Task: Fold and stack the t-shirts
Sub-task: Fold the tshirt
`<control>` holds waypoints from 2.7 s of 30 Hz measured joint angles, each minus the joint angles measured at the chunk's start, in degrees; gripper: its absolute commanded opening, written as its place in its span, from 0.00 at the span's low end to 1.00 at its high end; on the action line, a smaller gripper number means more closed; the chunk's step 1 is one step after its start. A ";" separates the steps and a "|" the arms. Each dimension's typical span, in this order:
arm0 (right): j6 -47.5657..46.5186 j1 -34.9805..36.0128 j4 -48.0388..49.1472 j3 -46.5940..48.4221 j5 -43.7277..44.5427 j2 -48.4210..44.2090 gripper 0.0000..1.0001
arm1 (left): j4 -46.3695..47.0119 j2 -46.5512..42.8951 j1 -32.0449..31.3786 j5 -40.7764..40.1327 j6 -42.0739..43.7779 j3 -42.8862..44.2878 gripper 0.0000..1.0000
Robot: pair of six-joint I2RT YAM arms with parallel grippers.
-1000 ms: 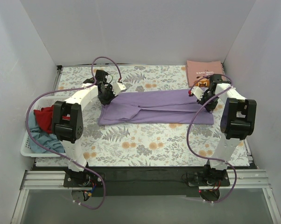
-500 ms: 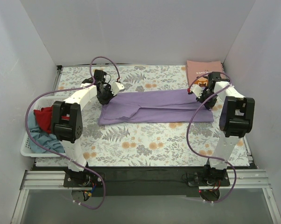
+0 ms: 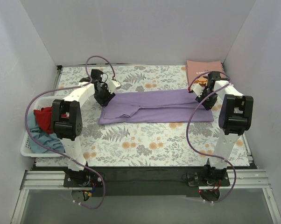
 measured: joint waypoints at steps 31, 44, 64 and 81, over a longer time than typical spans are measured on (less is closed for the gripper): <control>24.33 -14.14 -12.13 -2.21 -14.73 -2.12 0.64 | -9.33 -10.86 9.14 17.38 -29.57 -13.92 0.61; 26.73 -14.14 -12.63 0.92 -17.18 2.14 0.56 | -9.01 -8.79 9.14 17.00 -30.71 -15.15 0.61; 26.77 -14.14 -13.46 2.80 -17.35 2.89 0.01 | -8.39 -8.24 9.14 16.31 -32.39 -15.37 0.01; 20.57 -15.10 -13.27 -7.15 -9.31 -2.05 0.01 | -11.98 -10.21 13.00 8.26 -28.81 -16.15 0.00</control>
